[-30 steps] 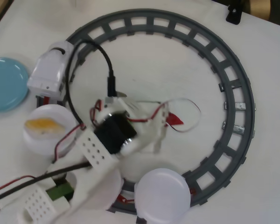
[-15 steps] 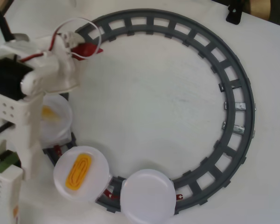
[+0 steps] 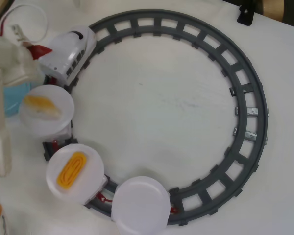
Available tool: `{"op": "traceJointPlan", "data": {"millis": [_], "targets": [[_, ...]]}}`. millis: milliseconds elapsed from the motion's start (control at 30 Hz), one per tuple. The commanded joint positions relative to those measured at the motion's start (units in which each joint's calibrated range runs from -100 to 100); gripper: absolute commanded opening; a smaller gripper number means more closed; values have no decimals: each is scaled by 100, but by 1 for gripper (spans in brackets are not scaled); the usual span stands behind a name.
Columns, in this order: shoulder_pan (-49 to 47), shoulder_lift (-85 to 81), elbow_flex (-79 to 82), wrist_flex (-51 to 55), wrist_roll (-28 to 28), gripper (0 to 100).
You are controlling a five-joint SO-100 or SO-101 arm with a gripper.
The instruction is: Pick up the sushi from the Shinkansen and put it on the blue dish
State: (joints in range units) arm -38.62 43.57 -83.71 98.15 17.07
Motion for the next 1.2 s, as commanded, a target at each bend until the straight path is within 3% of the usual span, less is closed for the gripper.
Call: {"op": "traceJointPlan", "data": {"millis": [0,500,833,1033,1167], "targets": [[-302,-495,-14,100,-39,3],[-522,-570,454,108,-306,3],[-469,-2154,2240,108,-306,3],[-909,-3133,3809,83,-300,3],[-1358,-3606,5053,-664,-300,3]]}}
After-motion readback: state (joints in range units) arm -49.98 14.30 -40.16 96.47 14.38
